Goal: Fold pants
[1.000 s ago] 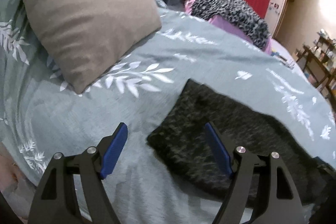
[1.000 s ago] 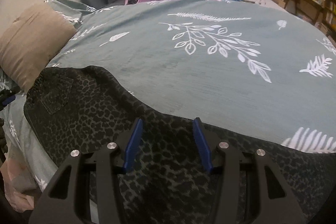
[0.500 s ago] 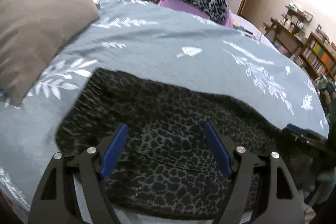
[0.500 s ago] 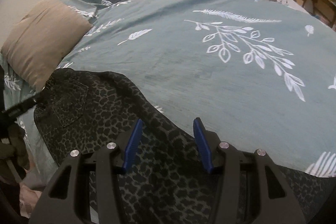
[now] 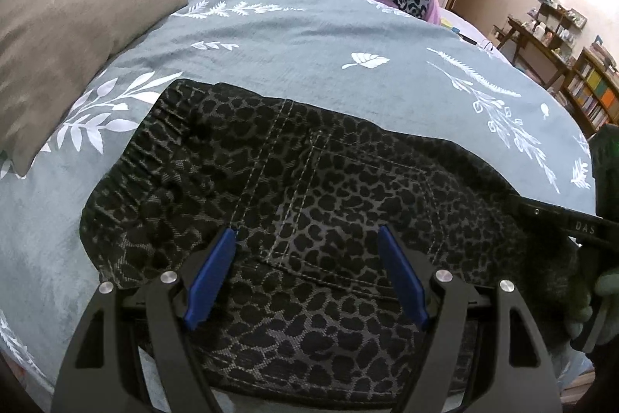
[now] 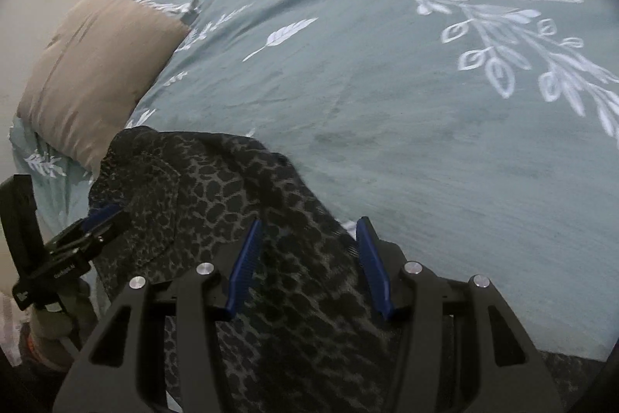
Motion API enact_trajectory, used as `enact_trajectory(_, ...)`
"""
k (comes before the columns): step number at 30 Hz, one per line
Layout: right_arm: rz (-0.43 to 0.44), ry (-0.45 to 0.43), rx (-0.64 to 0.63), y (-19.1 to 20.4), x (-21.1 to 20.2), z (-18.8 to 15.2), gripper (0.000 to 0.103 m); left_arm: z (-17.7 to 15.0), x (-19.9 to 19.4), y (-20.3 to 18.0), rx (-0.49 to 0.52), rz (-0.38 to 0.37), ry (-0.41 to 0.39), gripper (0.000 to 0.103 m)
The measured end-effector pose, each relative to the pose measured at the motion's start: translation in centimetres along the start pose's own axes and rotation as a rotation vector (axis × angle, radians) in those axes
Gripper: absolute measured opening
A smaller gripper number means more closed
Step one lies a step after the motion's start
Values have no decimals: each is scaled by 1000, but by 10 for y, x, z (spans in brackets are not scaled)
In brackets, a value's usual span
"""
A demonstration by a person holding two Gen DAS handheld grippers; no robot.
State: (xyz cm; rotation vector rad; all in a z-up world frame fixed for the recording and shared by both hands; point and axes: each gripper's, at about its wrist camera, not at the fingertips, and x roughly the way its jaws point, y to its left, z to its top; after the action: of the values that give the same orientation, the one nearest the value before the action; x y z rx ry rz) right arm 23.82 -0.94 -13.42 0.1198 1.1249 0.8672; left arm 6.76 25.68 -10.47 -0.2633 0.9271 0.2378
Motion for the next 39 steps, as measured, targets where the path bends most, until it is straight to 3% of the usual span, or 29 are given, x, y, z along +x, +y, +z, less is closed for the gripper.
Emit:
enact_trajectory(3, 62, 13, -1, 5, 1, 1, 52, -1, 2, 1, 3, 1, 4, 76)
enact_trajectory(7, 135, 30, -40, 16, -6, -6, 63, 1, 6, 3, 2, -2, 7, 76)
enact_trajectory(14, 196, 54, -93, 32, -15, -24, 64, 2, 8, 7, -2, -6, 11, 76)
enact_trajectory(24, 191, 0, -76, 38, -10, -3, 66, -2, 12, 6, 31, -3, 12, 76)
enact_trajectory(31, 232, 91, -92, 48, 17, 0, 69, -3, 11, 7, 26, -15, 13, 76)
enact_trajectory(39, 261, 124, 38, 35, 47, 29, 71, 10, 6, 24, -20, -11, -20, 76)
